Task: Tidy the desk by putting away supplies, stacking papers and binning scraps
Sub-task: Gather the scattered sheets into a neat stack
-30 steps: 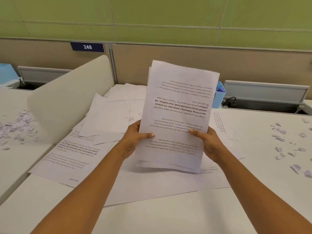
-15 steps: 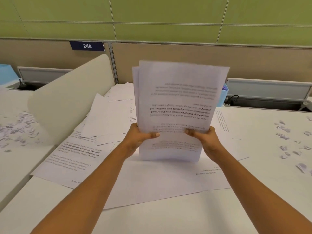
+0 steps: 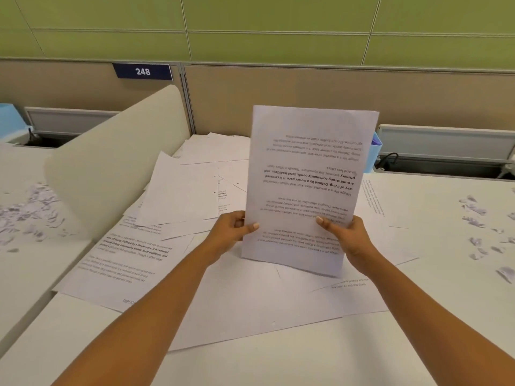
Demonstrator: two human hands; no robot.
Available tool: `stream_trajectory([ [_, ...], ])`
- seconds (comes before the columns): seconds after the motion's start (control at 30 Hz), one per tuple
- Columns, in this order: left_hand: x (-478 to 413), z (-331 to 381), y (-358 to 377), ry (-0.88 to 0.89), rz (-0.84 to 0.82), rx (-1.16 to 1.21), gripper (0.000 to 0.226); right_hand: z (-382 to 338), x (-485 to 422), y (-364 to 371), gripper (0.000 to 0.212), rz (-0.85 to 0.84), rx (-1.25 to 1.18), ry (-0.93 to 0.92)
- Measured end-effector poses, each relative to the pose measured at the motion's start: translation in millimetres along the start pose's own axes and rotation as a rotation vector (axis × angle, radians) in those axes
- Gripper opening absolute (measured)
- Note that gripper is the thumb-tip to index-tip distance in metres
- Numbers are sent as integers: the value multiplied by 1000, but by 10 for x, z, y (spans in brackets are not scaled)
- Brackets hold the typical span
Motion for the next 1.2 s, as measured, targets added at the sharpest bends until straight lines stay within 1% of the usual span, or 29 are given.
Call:
stream_trajectory([
  [0.07, -62, -73, -214, 23, 83, -127, 27, 19, -18, -63, 41, 55, -31, 15],
  [0.13, -148, -126, -475, 61, 192, -379, 28, 27, -36, -108, 32, 96, -50, 26],
  [0.2, -227, -184, -696, 64, 248, -623, 32, 45, -54, -124, 22, 120, -54, 31],
  [0.27, -292, -260, -840, 42, 233, -800, 40, 67, -76, -116, 18, 129, -56, 45],
  [0.33, -347, -330, -891, -6, 161, -905, 52, 75, -86, -93, 20, 128, -58, 49],
  [0.43, -406, -405, -849, -100, 51, -1036, 69, 78, -99, -54, 30, 110, -58, 54],
  [0.53, -458, -464, -809, -125, -5, -1164, 77, 74, -115, -40, 53, 104, -65, 56],
  [0.57, -465, -477, -797, -115, -22, -1210, 76, 69, -122, -42, 51, 107, -65, 58],
  [0.63, -470, -502, -774, -107, -70, -1303, 73, 63, -131, -49, 34, 107, -57, 50],
  [0.7, -472, -511, -754, -117, -122, -1396, 70, 66, -134, -41, 26, 100, -53, 44],
  [0.83, -502, -498, -770, -136, -216, -1445, 71, 97, -137, -25, 34, 96, -50, 51],
  [0.87, -510, -492, -775, -138, -235, -1445, 71, 105, -134, -20, 38, 95, -50, 58],
  [0.9, -513, -480, -776, -131, -247, -1452, 69, 108, -131, -15, 49, 91, -50, 58],
  [0.97, -513, -450, -760, -111, -254, -1470, 64, 119, -136, -5, 78, 85, -40, 71],
  [1.0, -507, -430, -749, -102, -250, -1479, 62, 126, -141, -6, 84, 82, -41, 74],
  [1.1, -505, -368, -704, -75, -234, -1528, 55, 122, -142, -1, 81, 79, -42, 69],
  [1.13, -507, -341, -682, -62, -227, -1552, 50, 124, -144, -4, 77, 86, -34, 70],
  [1.17, -506, -320, -654, -52, -224, -1582, 45, 125, -147, -3, 64, 91, -38, 68],
  [1.2, -510, -308, -620, -43, -224, -1619, 39, 126, -147, -2, 47, 96, -47, 68],
])
Point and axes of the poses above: each hand's wrist, its own x-axis away from the middle knuckle, its own y-axis out of the palm, z = x × y, the point moved 5 cm from there along -x, towards the middle knuckle, and after that the axes turned 8 degrees about y, right-handed, at the moved point
